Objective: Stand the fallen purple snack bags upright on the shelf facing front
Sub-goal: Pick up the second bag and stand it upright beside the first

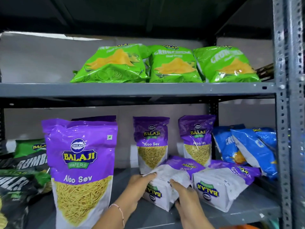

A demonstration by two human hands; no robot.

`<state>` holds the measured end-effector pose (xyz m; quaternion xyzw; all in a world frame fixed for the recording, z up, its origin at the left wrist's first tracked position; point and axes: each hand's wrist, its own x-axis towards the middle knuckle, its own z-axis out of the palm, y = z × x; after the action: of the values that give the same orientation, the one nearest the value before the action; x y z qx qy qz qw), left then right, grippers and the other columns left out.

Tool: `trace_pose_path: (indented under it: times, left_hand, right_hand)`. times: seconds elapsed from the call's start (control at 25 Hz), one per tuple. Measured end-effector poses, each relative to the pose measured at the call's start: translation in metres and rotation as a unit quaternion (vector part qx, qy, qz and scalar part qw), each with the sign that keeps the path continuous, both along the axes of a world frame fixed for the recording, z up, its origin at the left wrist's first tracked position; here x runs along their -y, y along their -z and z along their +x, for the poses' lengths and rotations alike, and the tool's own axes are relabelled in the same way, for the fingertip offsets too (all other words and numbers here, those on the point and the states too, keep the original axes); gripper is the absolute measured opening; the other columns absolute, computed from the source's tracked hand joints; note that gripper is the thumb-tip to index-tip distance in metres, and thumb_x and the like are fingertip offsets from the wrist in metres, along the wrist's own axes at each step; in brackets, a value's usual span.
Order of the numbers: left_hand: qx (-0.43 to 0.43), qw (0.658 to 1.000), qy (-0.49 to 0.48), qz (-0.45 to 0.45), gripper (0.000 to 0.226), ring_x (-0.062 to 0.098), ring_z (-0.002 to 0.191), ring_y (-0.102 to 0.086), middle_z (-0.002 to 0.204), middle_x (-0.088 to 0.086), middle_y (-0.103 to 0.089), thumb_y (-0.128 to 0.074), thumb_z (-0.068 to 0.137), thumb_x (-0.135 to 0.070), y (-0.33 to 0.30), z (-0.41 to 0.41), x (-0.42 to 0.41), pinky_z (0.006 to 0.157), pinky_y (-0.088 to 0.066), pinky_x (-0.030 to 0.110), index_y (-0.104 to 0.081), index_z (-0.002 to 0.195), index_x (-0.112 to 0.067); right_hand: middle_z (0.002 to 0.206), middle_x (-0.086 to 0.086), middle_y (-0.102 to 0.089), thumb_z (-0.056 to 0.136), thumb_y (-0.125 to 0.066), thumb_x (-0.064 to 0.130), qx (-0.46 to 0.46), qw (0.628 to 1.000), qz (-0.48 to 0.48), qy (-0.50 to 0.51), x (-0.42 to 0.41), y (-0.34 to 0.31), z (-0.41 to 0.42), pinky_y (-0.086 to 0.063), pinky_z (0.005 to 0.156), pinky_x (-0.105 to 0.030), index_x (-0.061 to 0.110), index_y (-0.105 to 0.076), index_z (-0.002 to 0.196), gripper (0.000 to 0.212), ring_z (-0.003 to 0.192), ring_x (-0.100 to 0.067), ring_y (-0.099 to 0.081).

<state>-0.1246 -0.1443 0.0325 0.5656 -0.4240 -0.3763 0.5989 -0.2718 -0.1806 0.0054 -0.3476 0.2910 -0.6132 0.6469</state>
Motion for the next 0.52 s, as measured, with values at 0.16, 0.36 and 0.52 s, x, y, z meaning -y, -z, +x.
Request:
trace_pose_path:
  times: [0.16, 0.36, 0.52]
  left_hand:
    - [-0.060, 0.993, 0.027, -0.096, 0.031, 0.024, 0.073, -0.077, 0.090, 0.018, -0.081, -0.084, 0.072, -0.010, 0.014, 0.003, -0.014, 0.063, -0.062, 0.031, -0.077, 0.100, 0.000]
    - [-0.073, 0.983, 0.037, -0.163, 0.110, 0.029, 0.098, -0.070, 0.106, 0.017, -0.078, -0.103, 0.015, -0.029, 0.037, 0.023, -0.006, 0.087, -0.057, 0.036, -0.067, 0.117, -0.009]
    - [0.011, 0.991, 0.013, -0.129, 0.094, 0.027, 0.092, -0.072, 0.111, 0.015, -0.076, -0.087, 0.036, 0.004, 0.036, 0.018, 0.002, 0.064, -0.059, 0.023, -0.060, 0.124, -0.012]
  right_hand:
    - [0.096, -0.013, -0.079, 0.071, -0.085, 0.000, -0.022, 0.996, -0.087, 0.010, -0.011, 0.008, -0.006, -0.063, 0.069, -0.026, 0.003, -0.071, 0.110, 0.041, 0.079, -0.014, -0.078]
    - [0.115, -0.018, -0.075, 0.056, -0.078, 0.000, -0.046, 0.976, -0.213, -0.008, -0.007, 0.016, -0.012, -0.061, 0.077, -0.026, 0.004, -0.057, 0.128, 0.075, 0.107, -0.030, -0.072]
    - [0.121, -0.013, -0.073, 0.060, -0.079, -0.003, -0.153, 0.959, -0.233, -0.054, 0.035, 0.007, -0.018, -0.052, 0.101, -0.051, 0.014, -0.055, 0.129, 0.075, 0.120, -0.032, -0.066]
